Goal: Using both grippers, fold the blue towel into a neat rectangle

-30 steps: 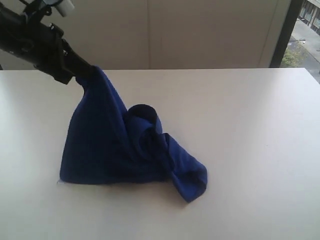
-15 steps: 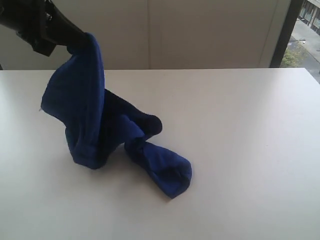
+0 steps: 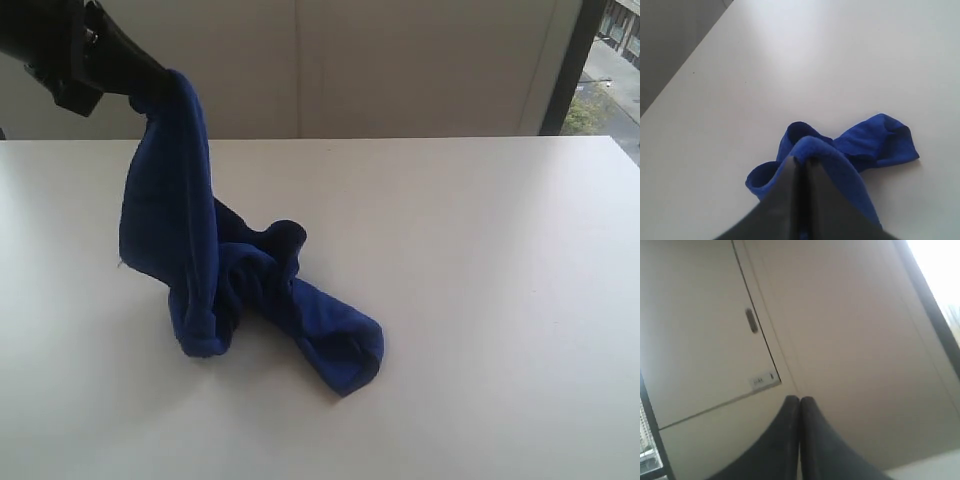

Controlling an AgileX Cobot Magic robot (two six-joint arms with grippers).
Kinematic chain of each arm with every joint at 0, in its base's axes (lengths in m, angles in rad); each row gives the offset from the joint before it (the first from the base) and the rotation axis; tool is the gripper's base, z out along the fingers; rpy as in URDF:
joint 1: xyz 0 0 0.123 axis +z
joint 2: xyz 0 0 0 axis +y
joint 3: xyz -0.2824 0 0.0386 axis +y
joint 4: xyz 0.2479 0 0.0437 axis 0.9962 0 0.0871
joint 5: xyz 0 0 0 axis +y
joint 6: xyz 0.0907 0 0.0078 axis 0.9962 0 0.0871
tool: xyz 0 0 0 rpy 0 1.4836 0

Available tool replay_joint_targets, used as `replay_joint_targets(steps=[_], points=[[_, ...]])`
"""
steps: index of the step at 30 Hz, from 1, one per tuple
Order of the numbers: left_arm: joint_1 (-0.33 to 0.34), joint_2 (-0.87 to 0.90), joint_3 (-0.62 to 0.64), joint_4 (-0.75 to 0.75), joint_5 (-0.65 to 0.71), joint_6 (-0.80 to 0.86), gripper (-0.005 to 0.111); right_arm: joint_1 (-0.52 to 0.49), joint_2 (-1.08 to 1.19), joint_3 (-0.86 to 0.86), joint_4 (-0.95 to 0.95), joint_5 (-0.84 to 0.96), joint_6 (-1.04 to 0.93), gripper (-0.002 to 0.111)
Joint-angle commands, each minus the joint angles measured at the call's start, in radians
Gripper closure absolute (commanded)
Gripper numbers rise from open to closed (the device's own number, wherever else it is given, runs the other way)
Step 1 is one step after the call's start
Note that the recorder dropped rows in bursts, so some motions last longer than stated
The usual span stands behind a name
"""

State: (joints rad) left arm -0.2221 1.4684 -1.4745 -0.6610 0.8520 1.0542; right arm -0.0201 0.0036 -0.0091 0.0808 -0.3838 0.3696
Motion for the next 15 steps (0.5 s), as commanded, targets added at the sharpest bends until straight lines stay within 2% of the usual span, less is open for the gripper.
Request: replay_joint_targets(steps=[1, 4, 8, 11, 14, 15], points=[[-0.002, -0.028, -0.004, 0.006, -0.014, 0.0, 0.107, 0.001, 0.086, -0.073, 0.08, 0.294, 0.042, 0.108], [-0.002, -0.042, -0.004, 0.04, -0.031, 0.0, 0.107, 0.001, 0.289, -0.185, 0.072, 0.428, -0.02, 0.108], [-0.002, -0.06, -0.004, 0.062, -0.031, 0.0, 0.107, 0.014, 0.611, -0.417, 0.102, 0.687, -0.272, 0.108], [-0.002, -0.065, -0.004, 0.064, -0.036, 0.0, 0.107, 0.059, 0.862, -0.623, 0.325, 0.898, -0.597, 0.108], [-0.002, -0.067, -0.004, 0.064, -0.037, 0.0, 0.107, 0.101, 1.109, -0.774, 0.629, 1.07, -1.021, 0.108], [-0.002, -0.067, -0.004, 0.064, -0.03, 0.0, 0.107, 0.118, 1.256, -0.866, 0.766, 1.179, -1.232, 0.108]])
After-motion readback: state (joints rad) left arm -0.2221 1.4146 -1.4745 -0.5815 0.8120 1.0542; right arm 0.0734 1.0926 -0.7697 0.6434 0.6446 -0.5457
